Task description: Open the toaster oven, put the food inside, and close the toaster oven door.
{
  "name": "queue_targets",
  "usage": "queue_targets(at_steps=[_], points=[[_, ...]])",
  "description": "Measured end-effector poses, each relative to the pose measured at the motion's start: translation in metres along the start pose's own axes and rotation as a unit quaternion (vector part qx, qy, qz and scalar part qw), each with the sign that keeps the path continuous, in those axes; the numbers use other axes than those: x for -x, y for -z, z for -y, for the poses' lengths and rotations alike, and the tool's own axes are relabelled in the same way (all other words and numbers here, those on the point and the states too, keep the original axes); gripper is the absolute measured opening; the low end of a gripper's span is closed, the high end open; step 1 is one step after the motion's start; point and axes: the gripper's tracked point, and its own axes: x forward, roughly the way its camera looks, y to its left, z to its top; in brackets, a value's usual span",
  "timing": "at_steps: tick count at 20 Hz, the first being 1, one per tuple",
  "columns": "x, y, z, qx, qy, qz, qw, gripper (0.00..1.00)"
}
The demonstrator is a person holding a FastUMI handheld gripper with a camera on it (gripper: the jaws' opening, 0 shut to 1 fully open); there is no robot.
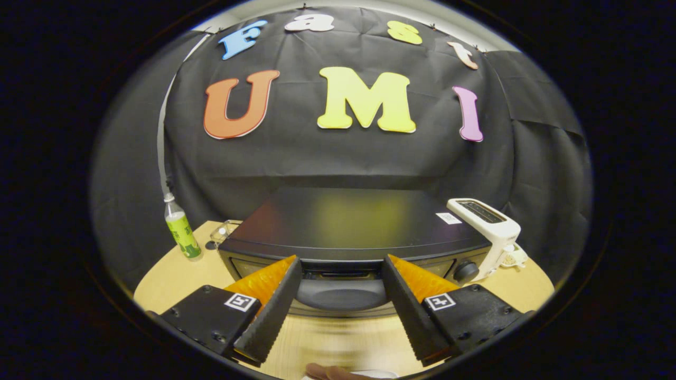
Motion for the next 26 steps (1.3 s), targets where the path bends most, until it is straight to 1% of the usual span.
queue_targets(at_steps=[2,5,8,12,13,16,17,23,26], points=[[0.004,0.002,0.001,0.002,-0.006,-0.014,1.0,1.0],[0.01,0.01,0.002,-0.02,-0.012,-0.029,0.999,1.0],[0.029,0.02,0.002,0.0,-0.009,-0.043,0.999,1.0],[0.057,0.056,0.004,-0.002,-0.005,-0.094,0.996,1.0],[0.063,0.062,0.004,-0.002,-0.004,-0.091,0.996,1.0],[0.076,0.092,0.005,0.015,0.004,-0.124,0.992,1.0],[0.081,0.103,0.004,0.005,0.004,-0.14,0.99,1.0],[0.087,0.151,0.001,0.0,0.003,-0.19,0.982,1.0],[0.083,0.18,0.0,-0.012,-0.001,-0.228,0.974,1.0]])
